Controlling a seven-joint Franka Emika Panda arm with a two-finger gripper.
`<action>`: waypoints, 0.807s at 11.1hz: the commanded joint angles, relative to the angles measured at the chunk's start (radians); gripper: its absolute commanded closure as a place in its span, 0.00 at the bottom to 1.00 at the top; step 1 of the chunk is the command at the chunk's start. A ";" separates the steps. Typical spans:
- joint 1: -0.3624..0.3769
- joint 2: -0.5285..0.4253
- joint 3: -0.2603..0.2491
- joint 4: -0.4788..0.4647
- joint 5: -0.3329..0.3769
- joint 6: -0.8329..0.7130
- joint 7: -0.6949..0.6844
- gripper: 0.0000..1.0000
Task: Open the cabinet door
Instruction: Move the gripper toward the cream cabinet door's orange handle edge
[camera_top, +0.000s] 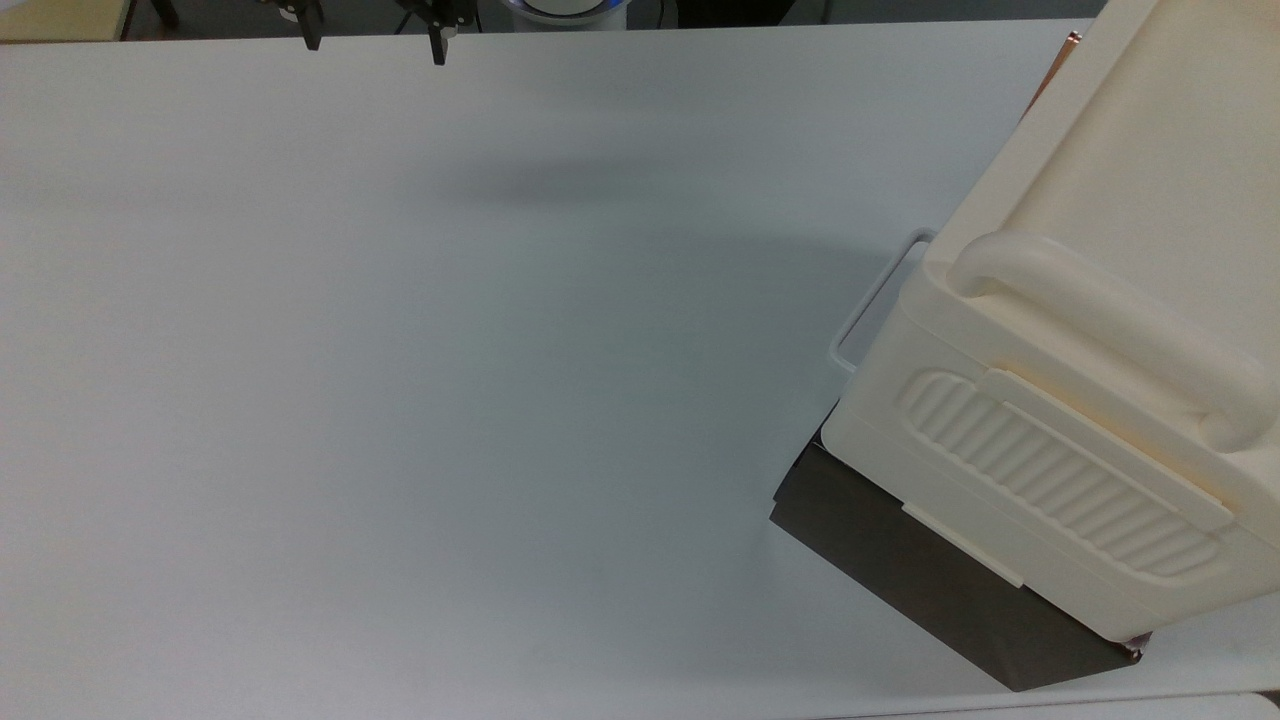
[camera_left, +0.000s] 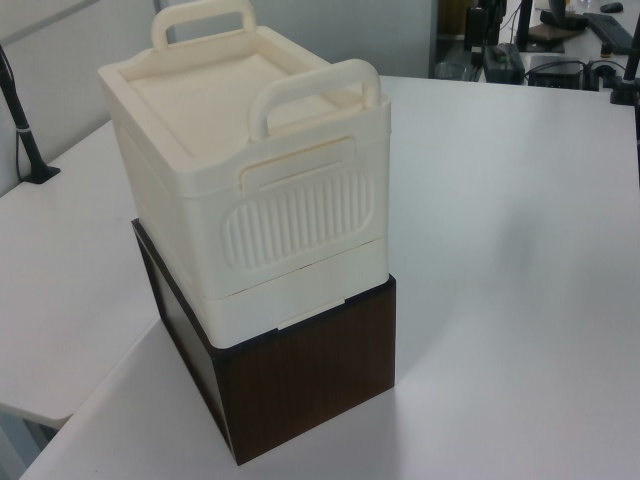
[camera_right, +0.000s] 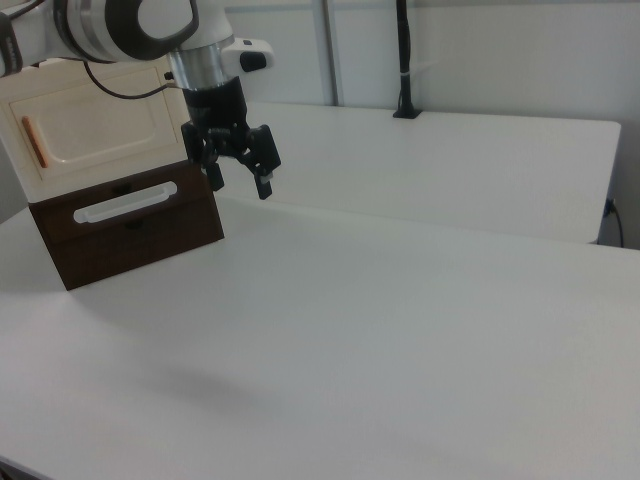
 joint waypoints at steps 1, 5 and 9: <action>0.007 -0.007 -0.009 -0.005 0.020 -0.021 -0.019 0.00; 0.121 0.013 -0.007 0.003 0.075 -0.014 -0.018 0.00; 0.307 0.018 -0.006 0.018 0.134 0.073 0.046 0.00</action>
